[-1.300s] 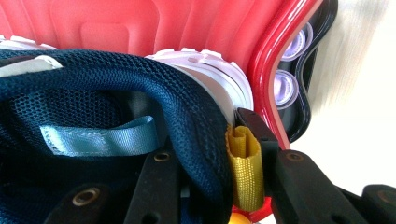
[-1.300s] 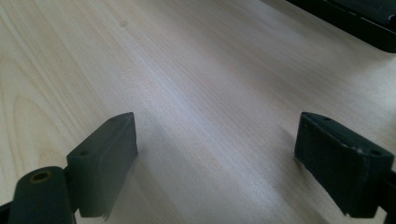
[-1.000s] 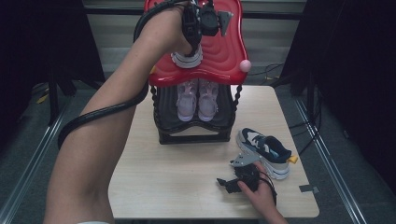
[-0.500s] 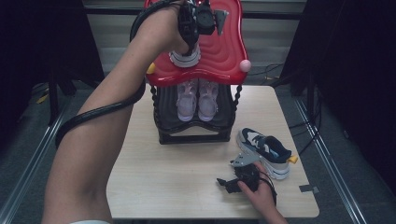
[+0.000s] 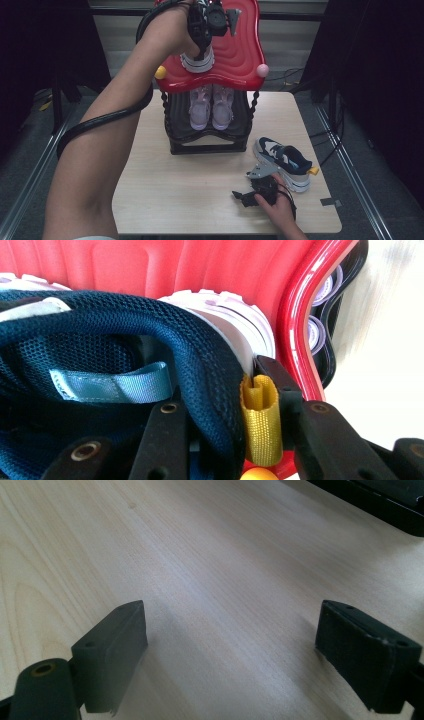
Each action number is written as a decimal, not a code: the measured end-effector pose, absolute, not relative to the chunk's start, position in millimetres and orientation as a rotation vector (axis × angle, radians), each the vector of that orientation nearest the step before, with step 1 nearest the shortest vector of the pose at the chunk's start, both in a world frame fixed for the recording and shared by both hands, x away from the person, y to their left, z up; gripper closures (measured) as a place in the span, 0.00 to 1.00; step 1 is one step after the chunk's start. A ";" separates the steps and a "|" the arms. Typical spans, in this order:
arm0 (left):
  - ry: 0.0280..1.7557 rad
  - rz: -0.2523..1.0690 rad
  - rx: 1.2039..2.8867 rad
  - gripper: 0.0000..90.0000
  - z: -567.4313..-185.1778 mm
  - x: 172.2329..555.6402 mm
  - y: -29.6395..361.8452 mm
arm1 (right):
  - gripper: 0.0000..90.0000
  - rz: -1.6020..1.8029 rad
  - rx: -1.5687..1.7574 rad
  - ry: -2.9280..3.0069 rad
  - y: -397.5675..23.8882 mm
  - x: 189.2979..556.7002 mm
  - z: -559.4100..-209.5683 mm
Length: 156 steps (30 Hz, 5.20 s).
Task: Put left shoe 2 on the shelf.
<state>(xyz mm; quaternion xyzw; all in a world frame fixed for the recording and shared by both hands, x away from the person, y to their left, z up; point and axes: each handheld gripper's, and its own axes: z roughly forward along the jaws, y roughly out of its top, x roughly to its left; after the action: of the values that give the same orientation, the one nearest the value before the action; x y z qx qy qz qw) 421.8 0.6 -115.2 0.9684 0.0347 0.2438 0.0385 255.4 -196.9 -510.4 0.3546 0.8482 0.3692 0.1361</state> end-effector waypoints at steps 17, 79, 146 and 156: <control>0.126 0.754 2.956 0.71 -112.9 422.3 4.1 | 0.14 1.069 1.027 2.455 -196.9 255.4 -510.4; 0.515 0.567 2.786 0.30 -99.8 427.0 16.8 | 0.14 1.069 1.026 2.456 -196.9 255.4 -510.4; 0.823 0.163 2.862 0.22 -136.5 392.9 122.6 | 0.14 1.068 1.028 2.455 -196.9 255.4 -510.3; 0.868 0.112 2.874 0.23 -156.6 387.9 140.1 | 0.14 1.065 1.028 2.457 -197.0 255.3 -510.1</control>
<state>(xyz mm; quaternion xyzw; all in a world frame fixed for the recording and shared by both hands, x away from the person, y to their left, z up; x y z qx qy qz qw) 387.9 140.1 -156.6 0.9543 0.2884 0.0373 0.0687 255.3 -197.0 -510.1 0.3550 0.8486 0.3678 0.1361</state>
